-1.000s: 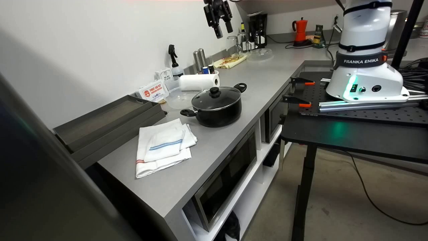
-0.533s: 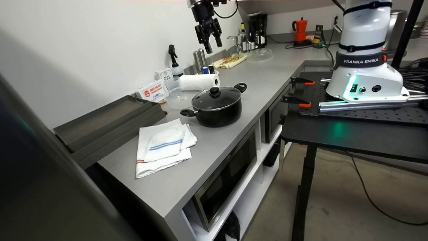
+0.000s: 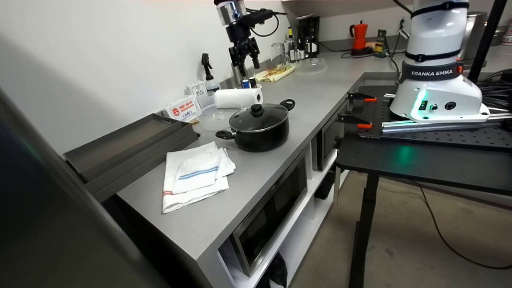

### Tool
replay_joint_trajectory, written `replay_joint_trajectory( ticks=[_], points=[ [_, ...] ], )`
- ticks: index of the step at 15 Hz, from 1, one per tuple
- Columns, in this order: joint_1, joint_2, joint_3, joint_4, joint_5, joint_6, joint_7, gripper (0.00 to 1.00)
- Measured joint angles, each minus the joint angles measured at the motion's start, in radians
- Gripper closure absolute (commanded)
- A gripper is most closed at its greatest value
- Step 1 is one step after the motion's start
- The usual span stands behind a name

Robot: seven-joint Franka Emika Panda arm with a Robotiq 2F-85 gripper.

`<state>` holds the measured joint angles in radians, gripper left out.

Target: Pick up the lid and put it on the counter

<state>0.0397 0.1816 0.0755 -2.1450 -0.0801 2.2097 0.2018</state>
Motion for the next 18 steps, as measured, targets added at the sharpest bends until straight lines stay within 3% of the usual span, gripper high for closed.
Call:
replay_joint_trajectory(
  ticks=[18],
  points=[
    [-0.001, 0.232, -0.048, 0.091, 0.018, 0.162, -0.001, 0.0]
  ],
)
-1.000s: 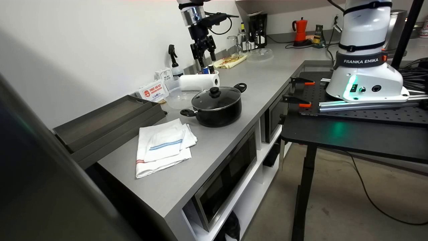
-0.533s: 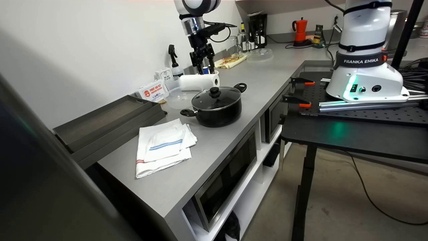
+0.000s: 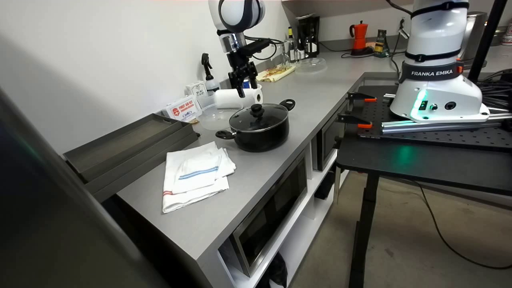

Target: Pick up the lid and put it on the counter

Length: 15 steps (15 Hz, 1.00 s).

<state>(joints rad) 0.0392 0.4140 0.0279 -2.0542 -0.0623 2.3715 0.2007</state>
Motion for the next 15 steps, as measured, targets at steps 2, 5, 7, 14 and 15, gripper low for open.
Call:
replay_joint_trajectory(
  ticks=[2, 5, 7, 14, 15],
  points=[
    [0.0, 0.013, 0.001, 0.0, 0.01, 0.006, -0.003, 0.0],
    [0.0, 0.023, 0.006, -0.003, 0.035, 0.009, -0.019, 0.0],
    [0.0, 0.026, 0.009, -0.009, 0.048, 0.013, -0.034, 0.0],
    [-0.001, 0.028, 0.013, -0.053, 0.08, 0.04, -0.073, 0.0],
    [-0.002, 0.029, 0.013, -0.059, 0.081, 0.045, -0.075, 0.0]
  ],
)
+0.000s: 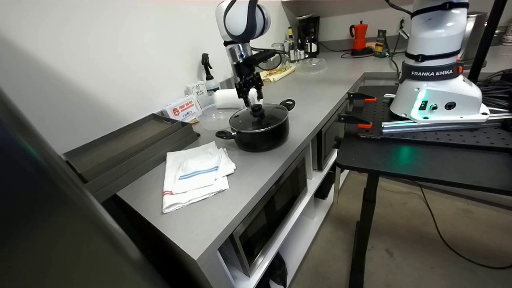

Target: Pick up the lid and put it on the counter

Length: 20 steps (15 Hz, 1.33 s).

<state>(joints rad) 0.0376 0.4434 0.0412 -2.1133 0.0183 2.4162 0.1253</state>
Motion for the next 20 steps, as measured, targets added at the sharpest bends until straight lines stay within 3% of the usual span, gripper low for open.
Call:
replay_joint_trajectory(
  ticks=[20],
  points=[
    [0.007, 0.029, 0.0, -0.035, 0.0, 0.036, -0.011, 0.0]
  ],
)
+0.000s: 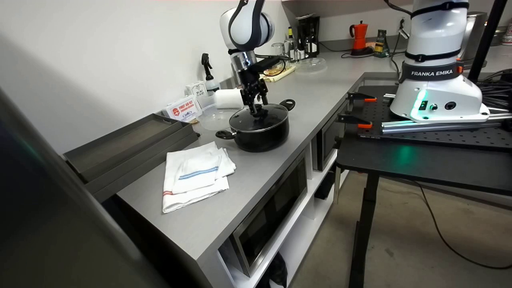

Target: Pick up the lid and put it on the counter

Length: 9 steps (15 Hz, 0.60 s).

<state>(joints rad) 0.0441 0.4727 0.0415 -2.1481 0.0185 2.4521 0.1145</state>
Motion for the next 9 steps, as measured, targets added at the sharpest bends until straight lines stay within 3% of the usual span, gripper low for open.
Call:
replay_joint_trajectory(
  ticks=[8, 9],
  points=[
    [0.011, 0.001, 0.001, 0.005, 0.0, 0.006, 0.0, 0.01],
    [0.011, 0.001, 0.001, 0.007, 0.0, 0.007, 0.0, 0.26]
  ],
)
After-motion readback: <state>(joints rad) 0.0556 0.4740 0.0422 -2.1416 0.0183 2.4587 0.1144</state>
